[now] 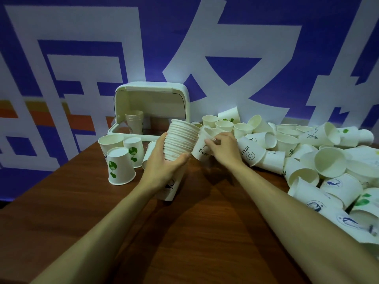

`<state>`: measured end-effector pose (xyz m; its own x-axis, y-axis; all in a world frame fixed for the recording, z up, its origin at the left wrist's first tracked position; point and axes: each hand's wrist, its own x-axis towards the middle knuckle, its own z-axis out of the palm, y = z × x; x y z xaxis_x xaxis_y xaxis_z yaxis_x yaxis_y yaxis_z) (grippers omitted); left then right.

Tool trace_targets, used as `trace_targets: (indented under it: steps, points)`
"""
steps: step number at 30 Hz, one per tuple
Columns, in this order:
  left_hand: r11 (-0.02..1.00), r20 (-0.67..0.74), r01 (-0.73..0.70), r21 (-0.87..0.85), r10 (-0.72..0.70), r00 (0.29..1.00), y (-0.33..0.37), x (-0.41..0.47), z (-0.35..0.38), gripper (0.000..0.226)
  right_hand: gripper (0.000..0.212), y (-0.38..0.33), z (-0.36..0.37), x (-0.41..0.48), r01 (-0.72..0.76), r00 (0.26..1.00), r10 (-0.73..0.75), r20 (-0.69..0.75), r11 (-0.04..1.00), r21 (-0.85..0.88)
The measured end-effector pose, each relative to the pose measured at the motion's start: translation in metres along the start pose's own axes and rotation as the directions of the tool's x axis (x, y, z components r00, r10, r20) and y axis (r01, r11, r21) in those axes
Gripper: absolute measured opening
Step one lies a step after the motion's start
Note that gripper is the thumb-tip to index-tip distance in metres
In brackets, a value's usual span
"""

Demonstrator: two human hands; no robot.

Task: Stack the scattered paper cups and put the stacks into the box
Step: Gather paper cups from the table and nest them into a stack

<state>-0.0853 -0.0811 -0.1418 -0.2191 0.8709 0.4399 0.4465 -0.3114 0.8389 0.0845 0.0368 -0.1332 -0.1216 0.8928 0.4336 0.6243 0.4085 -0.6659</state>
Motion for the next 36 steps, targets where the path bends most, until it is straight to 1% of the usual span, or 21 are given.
trace_targets:
  steps: [2,3,6,7,8,9,11,14,16,18,21,23,25,26,27,29,31,32,33,34,36]
  points:
    - [1.0,-0.009,0.015,0.024,-0.015,1.0,0.001,-0.002,-0.004,0.085,0.036,-0.009,-0.016,-0.004,-0.04,0.995,0.054,-0.078,0.983,0.179]
    - [0.999,-0.009,0.019,0.04,-0.018,1.0,0.002,-0.003,-0.006,0.089,0.032,-0.016,-0.027,-0.006,-0.058,0.992,0.089,-0.089,0.951,0.303]
    - [0.997,-0.004,0.003,0.079,-0.002,1.0,0.009,-0.01,-0.01,0.086,0.024,-0.037,-0.057,-0.013,-0.08,0.981,0.17,-0.09,0.785,0.615]
    - [0.996,0.001,-0.01,0.092,0.01,1.0,0.011,-0.012,-0.011,0.084,0.023,-0.043,-0.066,-0.014,-0.058,0.979,0.176,-0.104,0.727,0.684]
    - [0.994,0.008,-0.026,0.106,0.025,1.0,0.014,-0.015,-0.011,0.084,0.024,-0.049,-0.074,-0.015,-0.029,0.977,0.171,-0.127,0.698,0.715]
    - [0.992,0.017,-0.042,0.117,0.04,0.999,0.016,-0.019,-0.011,0.085,0.024,-0.055,-0.081,-0.017,-0.005,0.978,0.154,-0.14,0.692,0.722]
    - [0.988,0.042,-0.08,0.129,0.075,0.996,0.02,-0.025,-0.012,0.088,0.025,-0.063,-0.088,-0.021,0.011,0.99,0.084,-0.112,0.749,0.663]
    - [0.979,0.087,-0.138,0.147,0.127,0.988,0.025,-0.036,-0.014,0.087,0.023,-0.073,-0.088,-0.034,0.013,0.996,-0.058,0.068,0.847,0.531]
    - [0.982,0.08,-0.134,0.136,0.124,0.989,0.028,-0.041,-0.016,0.086,0.018,-0.081,-0.082,-0.045,0.018,0.974,-0.13,0.186,0.862,0.507]
    - [0.993,0.045,-0.088,0.073,0.085,0.995,0.029,-0.045,-0.02,0.084,0.013,-0.089,-0.072,-0.056,0.042,0.944,-0.194,0.267,0.872,0.487]
    - [0.999,-0.003,-0.046,0.003,0.046,0.999,0.026,-0.047,-0.027,0.081,0.038,-0.097,-0.054,-0.069,0.053,0.907,-0.234,0.35,0.888,0.456]
    - [0.997,-0.027,-0.031,-0.065,0.03,0.999,0.024,-0.049,-0.032,0.075,0.058,-0.102,-0.042,-0.073,-0.011,0.877,-0.235,0.419,0.862,0.507]
    - [0.989,-0.035,-0.02,-0.147,0.015,0.999,0.025,-0.051,-0.035,0.068,0.082,-0.11,-0.029,-0.077,-0.088,0.867,-0.21,0.452,0.829,0.553]
    - [0.983,-0.017,-0.015,-0.185,0.012,1.0,0.024,-0.051,-0.037,0.068,0.087,-0.112,-0.021,-0.079,-0.146,0.866,-0.187,0.465,0.793,0.592]
    - [0.977,0.021,-0.004,-0.213,0.009,1.0,0.022,-0.051,-0.04,0.071,0.082,-0.112,-0.012,-0.08,-0.184,0.864,-0.174,0.471,0.764,0.619]
    - [0.968,0.169,0.042,-0.248,0.0,0.986,0.018,-0.052,-0.053,0.077,0.056,-0.109,0.003,-0.083,-0.182,0.875,-0.172,0.452,0.749,0.637]
    - [0.969,0.304,0.067,-0.239,0.009,0.953,0.017,-0.053,-0.069,0.072,0.046,-0.103,0.011,-0.084,-0.181,0.899,-0.159,0.407,0.712,0.678]
    - [0.979,0.295,0.074,-0.192,-0.014,0.955,0.017,-0.053,-0.077,0.067,0.045,-0.098,0.012,-0.083,-0.179,0.915,-0.146,0.376,0.688,0.703]
    - [0.989,0.208,0.094,-0.115,-0.069,0.976,0.015,-0.051,-0.085,0.061,0.046,-0.092,0.016,-0.081,-0.188,0.93,-0.115,0.348,0.666,0.722]
    - [0.991,0.052,0.133,-0.007,-0.133,0.99,0.011,-0.047,-0.092,0.055,0.049,-0.087,0.018,-0.08,-0.206,0.942,-0.074,0.327,0.643,0.737]
    - [0.95,-0.227,0.236,0.206,-0.188,0.956,-0.004,-0.035,-0.101,0.049,0.061,-0.078,0.025,-0.078,-0.244,0.955,0.009,0.297,0.595,0.766]
